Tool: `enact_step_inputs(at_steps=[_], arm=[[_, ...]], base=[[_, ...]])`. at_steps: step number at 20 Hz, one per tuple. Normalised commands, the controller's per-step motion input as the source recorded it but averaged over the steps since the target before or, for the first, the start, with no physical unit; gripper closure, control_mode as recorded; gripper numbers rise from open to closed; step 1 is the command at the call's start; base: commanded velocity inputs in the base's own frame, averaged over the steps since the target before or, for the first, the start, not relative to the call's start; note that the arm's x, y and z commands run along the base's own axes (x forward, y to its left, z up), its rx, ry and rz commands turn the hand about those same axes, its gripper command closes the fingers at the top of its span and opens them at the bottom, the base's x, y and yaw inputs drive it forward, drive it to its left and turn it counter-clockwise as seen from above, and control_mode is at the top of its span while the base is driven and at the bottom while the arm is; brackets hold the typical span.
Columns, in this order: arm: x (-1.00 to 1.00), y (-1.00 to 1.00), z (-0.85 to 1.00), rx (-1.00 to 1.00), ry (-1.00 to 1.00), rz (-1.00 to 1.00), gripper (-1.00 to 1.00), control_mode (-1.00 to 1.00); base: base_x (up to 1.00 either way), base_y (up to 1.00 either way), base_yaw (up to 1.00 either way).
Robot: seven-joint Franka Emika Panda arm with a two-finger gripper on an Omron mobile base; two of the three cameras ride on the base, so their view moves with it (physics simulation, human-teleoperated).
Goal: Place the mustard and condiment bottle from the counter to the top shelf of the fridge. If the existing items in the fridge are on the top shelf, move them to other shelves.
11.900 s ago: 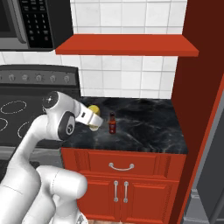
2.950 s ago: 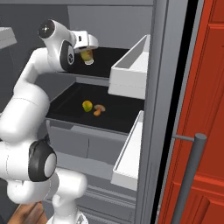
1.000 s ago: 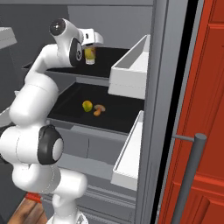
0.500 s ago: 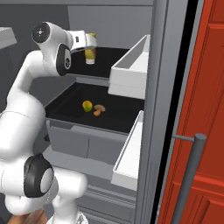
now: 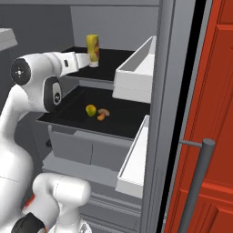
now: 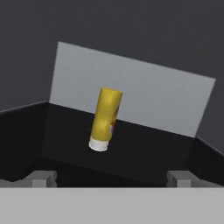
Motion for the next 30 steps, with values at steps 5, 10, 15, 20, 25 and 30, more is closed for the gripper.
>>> enact_step_inputs(at_steps=[5,10,15,20,25,30], arm=[[-1.0,0.0,-0.16,0.0,0.05,0.0,-1.0,-1.0],[-1.0,0.0,-0.69,-0.02,0.22,0.0,-1.0,-1.0],[-1.0,-0.01,-0.66,-0.01,0.37,0.0,-1.0,-1.0],[-0.75,-0.03,-0.29,0.0,0.31,0.02,-1.0,-1.0],[-0.41,0.0,-0.09,0.0,0.05,0.02,-1.0,1.0],[0.0,0.0,0.0,0.0,0.0,0.0,-1.0,1.0]], base=[[0.0,0.0,0.0],[0.0,0.0,0.0],[0.0,0.0,0.0],[0.0,0.0,0.0],[-0.2,0.0,0.01],[-1.0,0.27,0.05]])
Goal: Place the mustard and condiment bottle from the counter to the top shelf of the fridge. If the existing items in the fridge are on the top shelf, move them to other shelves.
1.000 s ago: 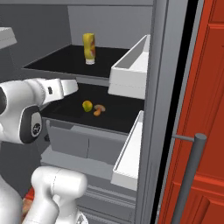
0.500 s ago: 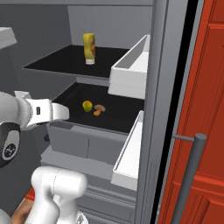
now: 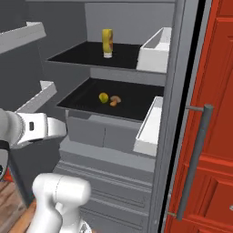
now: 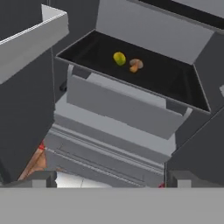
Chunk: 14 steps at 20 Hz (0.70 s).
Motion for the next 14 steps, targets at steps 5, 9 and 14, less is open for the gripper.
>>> enact_step_inputs(at_steps=[5,9,14], arm=[[0.0,0.0,0.0,0.0,0.0,0.0,-1.0,1.0],[0.0,0.0,0.0,0.0,0.0,0.0,-1.0,1.0],[0.0,0.0,0.0,0.0,0.0,0.0,-1.0,1.0]], base=[[-1.0,0.88,0.04],[-0.52,1.0,0.02],[0.0,1.0,0.0]])
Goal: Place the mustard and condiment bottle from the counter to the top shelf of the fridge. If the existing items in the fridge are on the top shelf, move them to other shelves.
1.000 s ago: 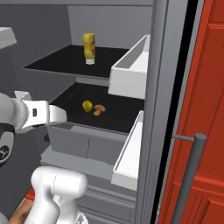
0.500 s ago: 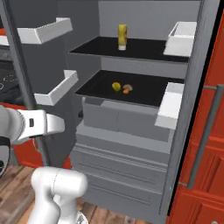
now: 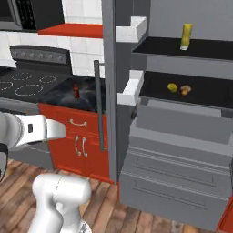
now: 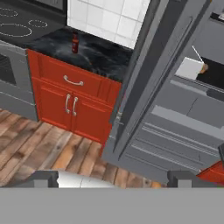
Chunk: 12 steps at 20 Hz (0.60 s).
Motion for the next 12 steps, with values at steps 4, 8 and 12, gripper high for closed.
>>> enact_step_inputs(at_steps=[4,8,12], arm=[[0.0,0.0,0.0,0.0,0.0,0.0,-1.0,1.0],[0.0,0.0,0.0,0.0,0.0,0.0,-1.0,1.0],[0.0,0.0,0.0,0.0,0.0,0.0,-1.0,1.0]], base=[[0.72,1.0,-0.06],[0.98,1.0,-0.13],[1.0,1.0,-0.16]])
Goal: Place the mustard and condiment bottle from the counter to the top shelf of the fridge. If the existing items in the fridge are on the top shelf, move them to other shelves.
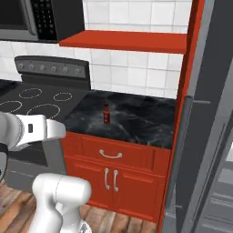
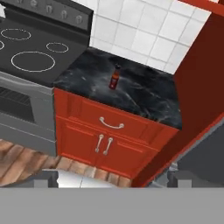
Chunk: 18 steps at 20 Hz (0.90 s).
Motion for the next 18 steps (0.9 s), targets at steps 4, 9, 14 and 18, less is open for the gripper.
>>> enact_step_inputs(at_steps=[4,9,14,18], arm=[[0.0,0.0,0.0,0.0,0.0,0.0,-1.0,1.0],[0.0,0.0,0.0,0.0,0.0,0.0,-1.0,1.0],[0.0,0.0,0.0,0.0,0.0,0.0,-1.0,1.0],[0.51,-0.14,-0.79,0.15,0.17,-0.39,-1.0,-1.0]], base=[[0.94,1.0,-0.19],[0.94,0.61,-0.14],[0.63,0.15,-0.19],[0.0,0.0,0.0]])
